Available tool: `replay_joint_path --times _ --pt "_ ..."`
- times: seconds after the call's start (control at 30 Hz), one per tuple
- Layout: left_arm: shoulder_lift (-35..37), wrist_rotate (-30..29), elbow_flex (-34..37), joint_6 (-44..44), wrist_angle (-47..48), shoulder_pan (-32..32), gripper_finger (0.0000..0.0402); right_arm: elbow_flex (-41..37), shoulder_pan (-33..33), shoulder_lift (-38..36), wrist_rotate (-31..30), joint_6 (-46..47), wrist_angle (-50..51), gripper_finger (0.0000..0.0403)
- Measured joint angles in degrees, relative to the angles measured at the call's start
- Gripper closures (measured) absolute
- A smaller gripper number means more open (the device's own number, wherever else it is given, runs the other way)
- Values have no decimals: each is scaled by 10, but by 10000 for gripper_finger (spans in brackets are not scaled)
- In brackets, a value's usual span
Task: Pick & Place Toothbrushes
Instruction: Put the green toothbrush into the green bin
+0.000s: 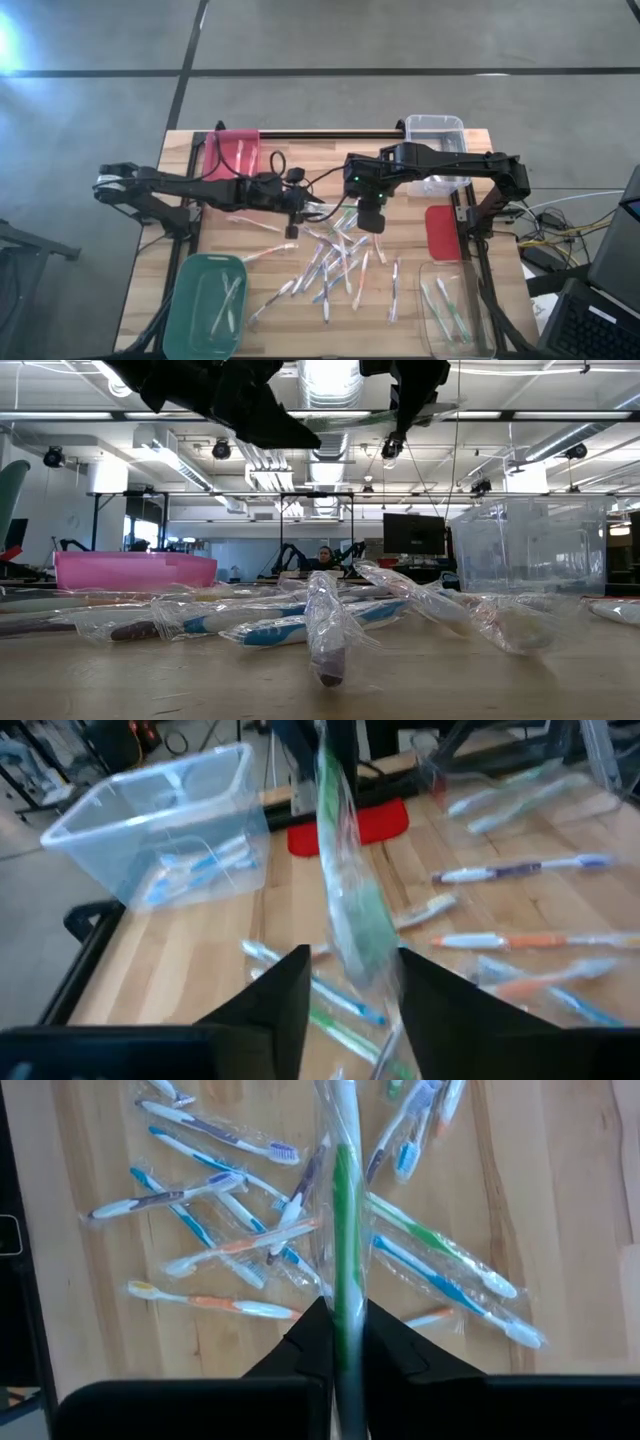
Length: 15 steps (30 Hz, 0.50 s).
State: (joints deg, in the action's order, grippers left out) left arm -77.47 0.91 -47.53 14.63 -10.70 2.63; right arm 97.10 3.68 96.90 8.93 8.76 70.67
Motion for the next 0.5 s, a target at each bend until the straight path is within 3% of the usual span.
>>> replay_joint_path --times 0.17,0.5 --pt "2 -34 0 27 41 2 220 0 0 -2 0 22 32 381" --pt "6 -157 0 26 55 3 220 0 0 -17 0 108 84 383"
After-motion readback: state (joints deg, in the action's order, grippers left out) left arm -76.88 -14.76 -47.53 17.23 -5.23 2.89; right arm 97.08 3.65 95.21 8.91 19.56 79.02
